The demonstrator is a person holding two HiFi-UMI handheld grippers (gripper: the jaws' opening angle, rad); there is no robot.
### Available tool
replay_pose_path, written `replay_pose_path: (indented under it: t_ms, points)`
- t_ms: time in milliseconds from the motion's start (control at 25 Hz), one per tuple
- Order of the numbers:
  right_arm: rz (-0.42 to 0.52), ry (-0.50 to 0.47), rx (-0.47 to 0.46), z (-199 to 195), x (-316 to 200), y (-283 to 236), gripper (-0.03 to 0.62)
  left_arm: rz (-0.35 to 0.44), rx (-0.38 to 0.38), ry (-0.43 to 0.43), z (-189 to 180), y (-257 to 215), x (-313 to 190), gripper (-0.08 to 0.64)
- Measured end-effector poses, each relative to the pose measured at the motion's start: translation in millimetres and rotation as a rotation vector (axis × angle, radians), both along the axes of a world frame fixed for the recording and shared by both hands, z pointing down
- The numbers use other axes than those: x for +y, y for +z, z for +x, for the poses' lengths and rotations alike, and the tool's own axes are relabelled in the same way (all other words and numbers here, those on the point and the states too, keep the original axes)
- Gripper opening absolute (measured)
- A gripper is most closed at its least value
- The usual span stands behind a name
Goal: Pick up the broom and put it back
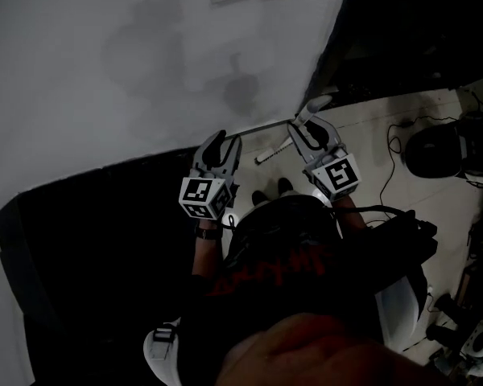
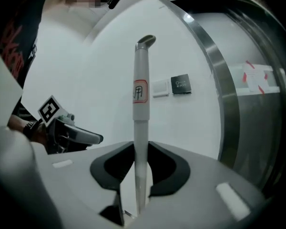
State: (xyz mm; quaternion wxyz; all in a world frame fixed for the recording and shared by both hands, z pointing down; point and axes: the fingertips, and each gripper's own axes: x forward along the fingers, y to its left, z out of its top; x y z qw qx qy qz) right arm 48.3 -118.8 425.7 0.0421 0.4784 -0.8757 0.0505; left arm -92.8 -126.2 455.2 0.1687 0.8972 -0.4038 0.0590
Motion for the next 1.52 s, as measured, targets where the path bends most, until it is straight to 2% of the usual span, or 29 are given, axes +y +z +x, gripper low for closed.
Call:
replay_pose_path:
  t_ms: [80,160,440,600,760,960,1120,1320,1440,1520]
  points:
    - [-0.002,-0.012,-0.012,1,8,-6,0.089,0.004,0.091,-0.007,2,-10,-1,0.173]
    - [-0.010,-0.021,-0.021,3,14,-7,0.089,0.021,0.123,0.014,7,-12,-1,0.217]
    - [-0.042,-0.068,-0.032,6,28,3,0.089,0.036,0.092,0.053,18,0,-3,0.227]
    - [-0.106,-0.076,-0.002,0,36,27,0.089,0.025,0.087,0.055,14,-2,5,0.221]
    - [-0.203,-0.043,0.019,2,32,95,0.089,0.016,0.063,0.040,11,0,11,0.209]
    - [-0.349,-0.019,0.102,4,9,201,0.089,-0.017,0.039,-0.021,3,14,13,0.209]
    - [-0.503,-0.021,0.147,-2,-13,297,0.091,-0.065,0.020,-0.114,-17,24,24,0.209]
    - [-0.638,-0.048,0.252,0,-67,405,0.089,-0.120,0.016,-0.259,-42,38,24,0.201]
    - [-0.662,-0.045,0.236,-6,-85,436,0.091,-0.149,-0.060,-0.338,-53,50,41,0.199]
    - [-0.636,-0.043,0.201,-17,-119,438,0.095,-0.164,-0.059,-0.388,-61,55,46,0.191]
